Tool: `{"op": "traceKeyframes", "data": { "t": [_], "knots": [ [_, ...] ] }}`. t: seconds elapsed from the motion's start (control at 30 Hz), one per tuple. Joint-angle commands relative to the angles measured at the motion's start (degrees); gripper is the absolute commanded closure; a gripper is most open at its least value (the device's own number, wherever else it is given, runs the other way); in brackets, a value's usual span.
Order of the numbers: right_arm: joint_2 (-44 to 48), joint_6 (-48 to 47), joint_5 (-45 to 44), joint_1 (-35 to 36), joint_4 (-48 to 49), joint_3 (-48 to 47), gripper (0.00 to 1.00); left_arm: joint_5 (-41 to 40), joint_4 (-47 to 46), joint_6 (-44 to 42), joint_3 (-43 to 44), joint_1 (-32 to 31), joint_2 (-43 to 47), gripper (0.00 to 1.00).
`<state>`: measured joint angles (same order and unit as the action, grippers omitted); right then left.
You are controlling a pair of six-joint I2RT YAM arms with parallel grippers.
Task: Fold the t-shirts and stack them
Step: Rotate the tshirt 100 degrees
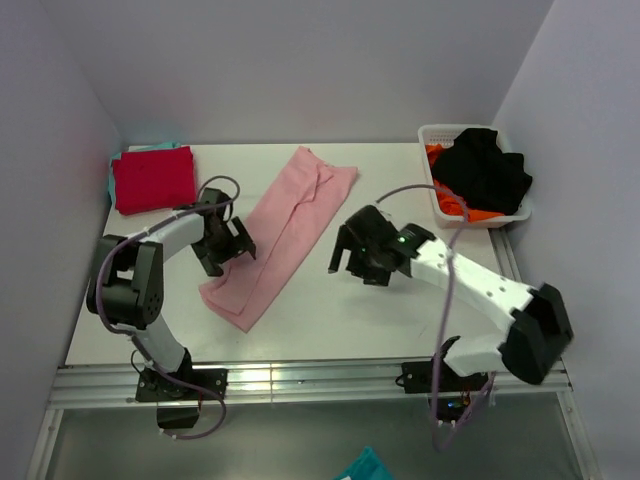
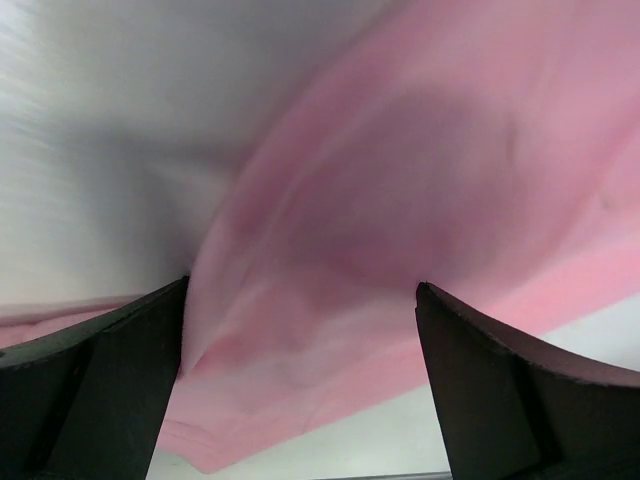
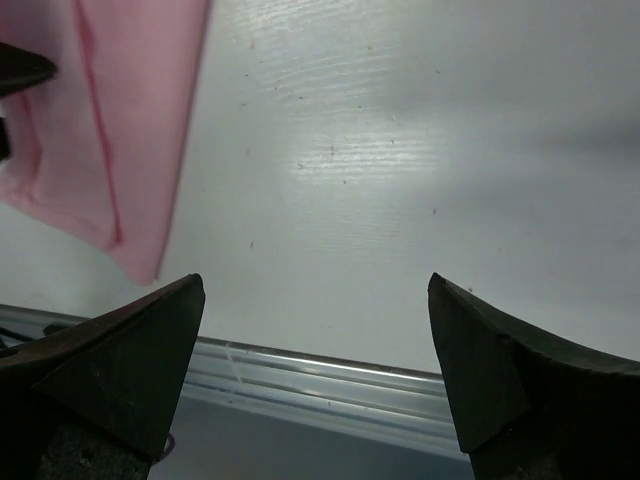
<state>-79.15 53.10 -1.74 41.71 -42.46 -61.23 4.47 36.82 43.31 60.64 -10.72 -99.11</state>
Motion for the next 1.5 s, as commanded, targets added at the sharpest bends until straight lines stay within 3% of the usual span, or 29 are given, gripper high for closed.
{"op": "traceKeyframes", "data": {
  "t": [0.0, 0.3, 0.5, 0.77, 0.9, 1.1, 1.3, 1.47],
  "knots": [
    [11.78, 4.90, -6.60, -0.23, -1.13, 6.97, 0.00, 2.48, -4.03, 9.24, -4.04, -8.50, -0.30, 0.01],
    [36.40, 9.47, -10.30, -0.32, -12.11, 17.28, 0.00, 0.37, -1.67, 20.40, 2.98, -20.91, 1.11, 0.01],
    [45.48, 10.09, -11.53, -0.32, -19.50, 18.69, 0.00, 0.37, -3.77, 26.82, 7.20, -29.08, 1.03, 0.00],
    [50.67, 9.92, -12.59, -0.23, -24.16, 19.04, 0.00, -2.79, 1.67, 27.88, 18.54, -39.90, -6.62, 0.00],
    [53.83, 9.83, -12.06, -0.32, -25.30, 19.92, 0.00, -4.21, 6.15, 27.44, 20.22, -40.96, -6.36, 0.00],
    [56.48, 8.95, -11.54, -0.32, -26.10, 20.27, 0.00, -15.00, 17.92, 24.81, 23.29, -39.99, -3.29, 0.01],
    [56.57, 6.32, -8.55, -0.32, -21.01, 24.13, 0.00, -16.25, 20.05, 27.96, 17.78, -41.66, 5.67, 0.00],
    [50.18, 4.82, -6.08, -0.32, -11.44, 28.09, 0.05, -13.17, 14.26, 36.39, 9.77, -49.56, 10.69, 0.01]
  ]
}}
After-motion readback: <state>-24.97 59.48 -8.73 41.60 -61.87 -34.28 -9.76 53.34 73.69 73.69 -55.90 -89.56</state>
